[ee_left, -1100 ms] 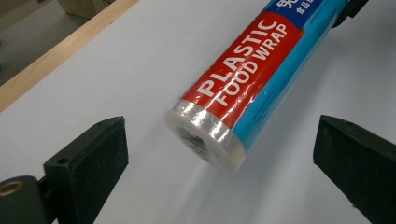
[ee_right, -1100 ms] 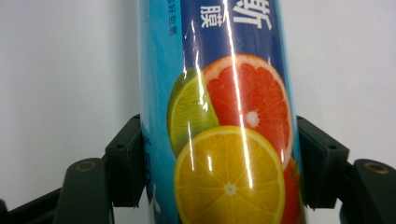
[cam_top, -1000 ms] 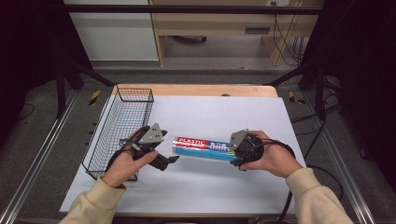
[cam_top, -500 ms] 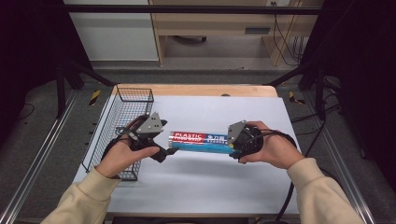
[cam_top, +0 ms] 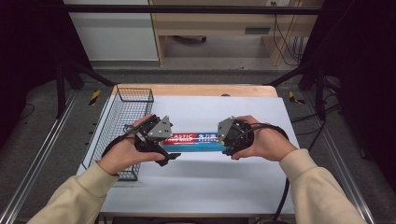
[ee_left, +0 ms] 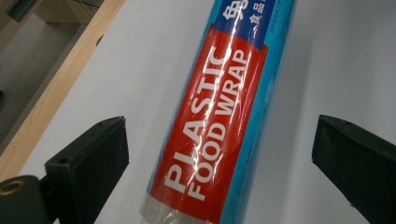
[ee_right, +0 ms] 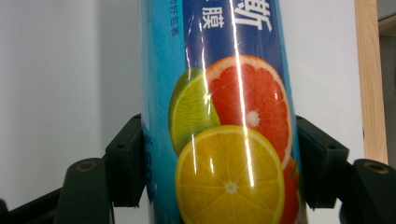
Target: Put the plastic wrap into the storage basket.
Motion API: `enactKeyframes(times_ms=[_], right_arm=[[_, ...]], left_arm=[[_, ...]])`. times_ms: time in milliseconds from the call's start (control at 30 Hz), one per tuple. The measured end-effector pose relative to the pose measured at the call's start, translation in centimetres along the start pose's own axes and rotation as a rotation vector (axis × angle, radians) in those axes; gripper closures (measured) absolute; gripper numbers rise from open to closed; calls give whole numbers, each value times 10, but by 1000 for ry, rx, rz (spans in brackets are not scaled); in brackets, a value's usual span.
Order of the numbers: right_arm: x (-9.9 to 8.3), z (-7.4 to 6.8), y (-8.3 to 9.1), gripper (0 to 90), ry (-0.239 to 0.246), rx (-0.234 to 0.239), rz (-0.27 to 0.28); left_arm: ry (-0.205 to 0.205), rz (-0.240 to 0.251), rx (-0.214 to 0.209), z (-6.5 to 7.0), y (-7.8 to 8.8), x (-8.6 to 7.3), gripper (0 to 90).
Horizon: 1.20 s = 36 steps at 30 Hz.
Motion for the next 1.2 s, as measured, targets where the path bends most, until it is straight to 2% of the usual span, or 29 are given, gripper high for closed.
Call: enactKeyframes(times_ms=[300, 367, 433, 700, 867, 1200], right_arm=[[8, -1, 0, 310, 14, 6, 14], [10, -1, 1, 310, 18, 5, 14], [12, 0, 3, 310, 25, 4, 16], [20, -1, 7, 310, 49, 7, 14], [22, -1, 7, 311, 59, 9, 11], [27, -1, 9, 311, 70, 16, 16]], left_arm=[[-1, -1, -11, 1, 1, 2, 38], [-9, -18, -16, 1, -1, 2, 38], [-5, -21, -19, 1, -3, 1, 38], [-36, -46, -27, 2, -5, 2, 51], [-27, -64, -21, 1, -8, 1, 61], [-65, -97, -59, 3, -20, -1, 106]])
Point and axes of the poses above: each handheld gripper's, and its own axes: y roughly backward along the jaws, x roughly out of its top, z roughly to its right, the point moved 7 cm from there along -y, roughly forward along the jaws, and after that the axes turned 2 degrees about z, right-handed, at the moved point
